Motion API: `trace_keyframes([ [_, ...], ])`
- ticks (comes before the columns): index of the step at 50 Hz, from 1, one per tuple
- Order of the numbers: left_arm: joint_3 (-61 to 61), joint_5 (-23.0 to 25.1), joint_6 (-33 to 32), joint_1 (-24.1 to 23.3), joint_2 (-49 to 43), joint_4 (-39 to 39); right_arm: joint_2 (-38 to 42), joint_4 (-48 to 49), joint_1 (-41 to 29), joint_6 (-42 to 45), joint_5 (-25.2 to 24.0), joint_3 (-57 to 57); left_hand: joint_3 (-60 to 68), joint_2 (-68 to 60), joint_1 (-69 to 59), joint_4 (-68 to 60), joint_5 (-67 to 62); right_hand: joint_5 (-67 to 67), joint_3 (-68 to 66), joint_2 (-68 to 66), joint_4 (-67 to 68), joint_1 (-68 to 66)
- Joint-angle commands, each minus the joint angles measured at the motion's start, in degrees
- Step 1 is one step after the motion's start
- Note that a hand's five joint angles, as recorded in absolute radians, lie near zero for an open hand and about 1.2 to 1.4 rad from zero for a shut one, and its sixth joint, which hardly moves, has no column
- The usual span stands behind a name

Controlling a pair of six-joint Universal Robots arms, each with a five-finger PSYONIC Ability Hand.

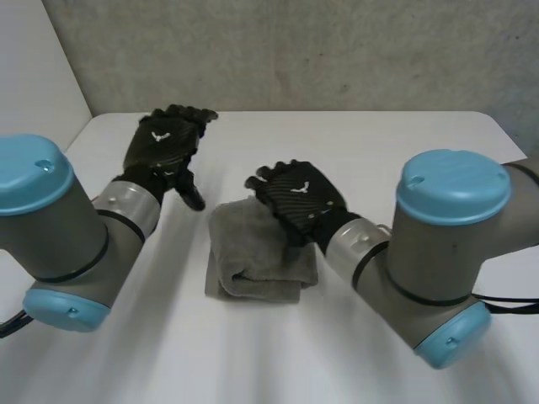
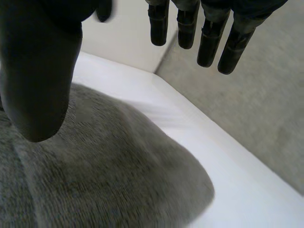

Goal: Fold the towel.

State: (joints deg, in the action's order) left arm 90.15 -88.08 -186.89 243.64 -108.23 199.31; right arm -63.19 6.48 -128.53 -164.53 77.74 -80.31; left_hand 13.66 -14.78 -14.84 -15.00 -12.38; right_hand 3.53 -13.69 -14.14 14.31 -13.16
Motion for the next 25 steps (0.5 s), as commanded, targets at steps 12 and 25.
trace_keyframes([
  [12,0.03,-3.59,0.04,-6.52,-12.6,-4.19,11.94,-9.46,3.91,-8.97,0.48,10.25,-2.6,3.73,3.78,3.95,11.32,-3.53,3.69,4.14,-4.31,3.16],
  [25,-1.73,-4.9,-2.77,-6.6,-16.31,-4.37,18.37,-10.97,3.82,-8.44,1.09,13.16,-2.6,3.73,3.78,3.95,11.32,-3.53,3.69,4.14,-4.31,3.16],
])
